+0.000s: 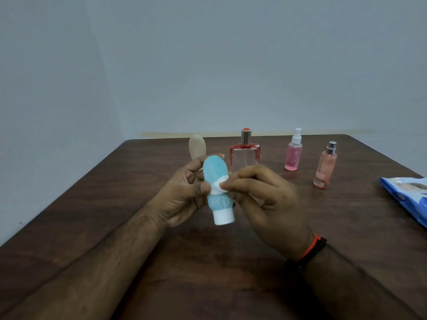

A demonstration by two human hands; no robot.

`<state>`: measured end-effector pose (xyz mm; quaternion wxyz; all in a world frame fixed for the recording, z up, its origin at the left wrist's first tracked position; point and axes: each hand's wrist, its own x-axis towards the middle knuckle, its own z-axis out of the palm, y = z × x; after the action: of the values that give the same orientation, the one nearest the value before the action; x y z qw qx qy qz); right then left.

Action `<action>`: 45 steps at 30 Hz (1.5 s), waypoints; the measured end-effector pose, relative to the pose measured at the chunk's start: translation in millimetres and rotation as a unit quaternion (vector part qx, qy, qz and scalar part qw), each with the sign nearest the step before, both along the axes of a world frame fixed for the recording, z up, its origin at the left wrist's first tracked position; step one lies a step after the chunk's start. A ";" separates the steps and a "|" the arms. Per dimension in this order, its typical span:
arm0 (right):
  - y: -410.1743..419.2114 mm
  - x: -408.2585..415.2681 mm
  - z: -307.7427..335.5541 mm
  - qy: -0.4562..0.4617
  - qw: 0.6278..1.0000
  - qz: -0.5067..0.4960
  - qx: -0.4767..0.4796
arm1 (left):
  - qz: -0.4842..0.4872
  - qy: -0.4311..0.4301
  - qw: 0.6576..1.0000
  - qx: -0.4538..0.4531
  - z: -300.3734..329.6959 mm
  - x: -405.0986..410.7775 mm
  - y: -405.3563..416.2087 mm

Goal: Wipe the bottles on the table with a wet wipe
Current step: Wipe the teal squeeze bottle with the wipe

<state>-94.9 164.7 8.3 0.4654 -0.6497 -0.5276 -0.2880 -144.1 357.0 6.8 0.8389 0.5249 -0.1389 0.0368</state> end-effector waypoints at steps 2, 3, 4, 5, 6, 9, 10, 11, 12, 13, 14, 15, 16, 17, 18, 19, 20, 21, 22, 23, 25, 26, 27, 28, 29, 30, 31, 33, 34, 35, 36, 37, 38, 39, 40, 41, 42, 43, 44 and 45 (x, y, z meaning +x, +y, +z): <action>0.8 -1.3 -0.7 -0.013 0.999 0.013 -0.027 | 0.038 -0.007 0.999 -0.009 2.2 -0.8 3.7; 0.9 -1.8 -0.7 -0.019 0.999 0.015 -0.039 | 0.050 -0.010 0.999 -0.011 3.1 -1.4 5.9; 0.8 -2.1 -0.8 -0.022 0.998 0.017 -0.050 | 0.059 -0.012 0.998 -0.011 3.9 -1.9 8.1; 0.8 -2.1 -0.8 -0.021 0.998 0.020 -0.056 | 0.064 -0.014 0.998 -0.007 4.5 -2.3 10.1; 0.7 -1.5 -1.1 -0.019 0.998 0.022 -0.057 | 0.066 -0.016 0.998 -0.002 5.0 -2.4 11.9; 0.0 1.8 -1.2 -0.017 0.999 0.006 -0.042 | 0.051 -0.017 0.999 -0.003 5.0 -2.8 16.2; -0.6 3.1 -0.9 -0.015 0.999 -0.006 -0.033 | 0.037 -0.017 0.999 -0.005 4.4 -3.2 16.9; -1.0 4.1 -0.8 -0.012 0.999 -0.019 -0.025 | 0.021 -0.015 1.000 -0.001 3.5 -3.6 16.9; -1.5 4.8 -0.7 -0.008 0.999 -0.030 -0.017 | 0.005 -0.014 1.000 0.007 2.2 -3.7 15.9; -1.8 5.2 -0.5 -0.003 0.999 -0.039 -0.009 | -0.012 -0.013 1.000 0.014 0.8 -3.6 14.3; -2.1 5.5 -0.3 0.002 0.999 -0.046 0.001 | -0.029 -0.012 0.999 0.019 -0.5 -3.0 12.2; -2.4 5.6 -0.2 0.006 0.999 -0.051 0.011 | -0.044 -0.011 0.999 0.020 -1.6 -2.2 10.1; -2.6 5.6 -0.2 0.008 0.998 -0.055 0.021 | -0.051 -0.008 0.998 0.020 -2.4 -1.5 8.5; -2.6 5.4 -0.1 0.008 0.998 -0.058 0.029 | -0.052 -0.005 0.998 0.021 -3.1 -0.9 7.4; -2.5 5.1 -0.1 0.008 0.997 -0.062 0.037 | -0.052 -0.002 0.998 0.023 -3.8 -0.5 7.1; -2.2 4.8 0.0 0.009 0.997 -0.064 0.044 | -0.054 0.000 0.998 0.027 -4.5 -0.1 6.7; -1.9 4.3 0.1 0.010 0.997 -0.066 0.049 | -0.060 0.002 0.998 0.031 -5.2 -0.2 6.3; -1.2 3.9 0.4 0.015 0.996 -0.065 0.052 | -0.066 0.001 0.997 0.035 -5.4 -0.5 5.7; -1.1 3.7 0.5 0.022 0.997 -0.060 0.051 | -0.072 -0.001 0.997 0.037 -5.3 -0.7 5.0; -1.0 3.7 0.7 0.031 0.997 -0.053 0.046 | -0.073 -0.004 0.997 0.034 -4.9 -0.9 4.3; -0.9 3.7 0.9 0.049 0.998 -0.035 0.023 | -0.057 -0.012 0.998 0.015 -3.3 -1.6 5.5; -0.8 3.4 0.8 0.055 0.998 -0.025 0.008 | -0.041 -0.013 0.999 0.003 -2.1 -1.5 7.2; -0.4 3.0 0.4 0.059 0.998 -0.016 -0.003 | -0.023 -0.015 1.000 -0.006 -0.7 -1.7 9.4; 0.0 2.5 0.0 0.062 0.998 -0.009 -0.011 | -0.006 -0.018 1.000 -0.013 0.7 -1.9 11.7; 0.3 2.2 -0.2 0.064 0.998 -0.004 -0.016 | 0.011 -0.020 1.000 -0.019 2.0 -2.2 13.7; 0.4 2.0 -0.2 0.064 0.998 0.000 -0.021 | 0.025 -0.023 0.999 -0.024 3.0 -2.4 15.3; 0.6 2.0 -0.1 0.063 0.998 0.004 -0.026 | 0.039 -0.026 0.999 -0.027 3.9 -2.4 16.1; 0.5 1.4 -0.6 0.050 0.998 0.011 -0.037 | 0.069 -0.028 0.997 -0.028 4.9 -2.2 16.0; 0.9 0.6 -1.4 0.037 0.998 0.011 -0.044 | 0.083 -0.027 0.996 -0.024 5.4 -2.3 15.3; 1.6 -0.3 -2.4 0.021 0.998 0.007 -0.054 | 0.094 -0.026 0.995 -0.020 5.6 -2.3 14.2; 2.3 -1.1 -3.3 0.001 0.998 0.000 -0.069 | 0.103 -0.025 0.994 -0.015 5.7 -2.3 13.1; 3.2 -2.0 -4.0 -0.020 0.996 -0.011 -0.089 | 0.112 -0.023 0.993 -0.010 5.8 -2.3 12.8; 4.1 -2.5 -4.4 -0.043 0.993 -0.022 -0.110 | 0.121 -0.020 0.992 -0.007 5.8 -2.2 12.6; 4.7 -2.6 -4.4 -0.065 0.989 -0.032 -0.128 | 0.128 -0.018 0.992 -0.005 6.0 -2.0 12.9; 4.9 -2.2 -4.2 -0.083 0.986 -0.039 -0.140 | 0.133 -0.015 0.991 -0.004 6.2 -1.8 13.2; 4.5 -1.6 -3.8 -0.093 0.984 -0.044 -0.145 | 0.136 -0.013 0.991 -0.005 6.2 -1.3 13.7; 4.2 -1.1 -3.2 -0.093 0.984 -0.047 -0.144 | 0.136 -0.013 0.991 -0.007 6.0 -0.7 14.2; 3.8 -0.7 -2.9 -0.086 0.986 -0.049 -0.137 | 0.134 -0.015 0.991 -0.008 5.9 -0.1 14.5; 2.9 -0.1 -3.2 -0.074 0.988 -0.051 -0.127 | 0.132 -0.017 0.991 -0.009 5.6 0.2 14.3; 2.0 1.0 -3.7 -0.061 0.990 -0.053 -0.115 | 0.129 -0.019 0.991 -0.009 5.1 0.6 14.1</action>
<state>-93.9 166.7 4.6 0.3390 -0.7071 -0.5494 -0.2884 -143.5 371.0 11.9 0.8290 0.5301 -0.0857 0.1564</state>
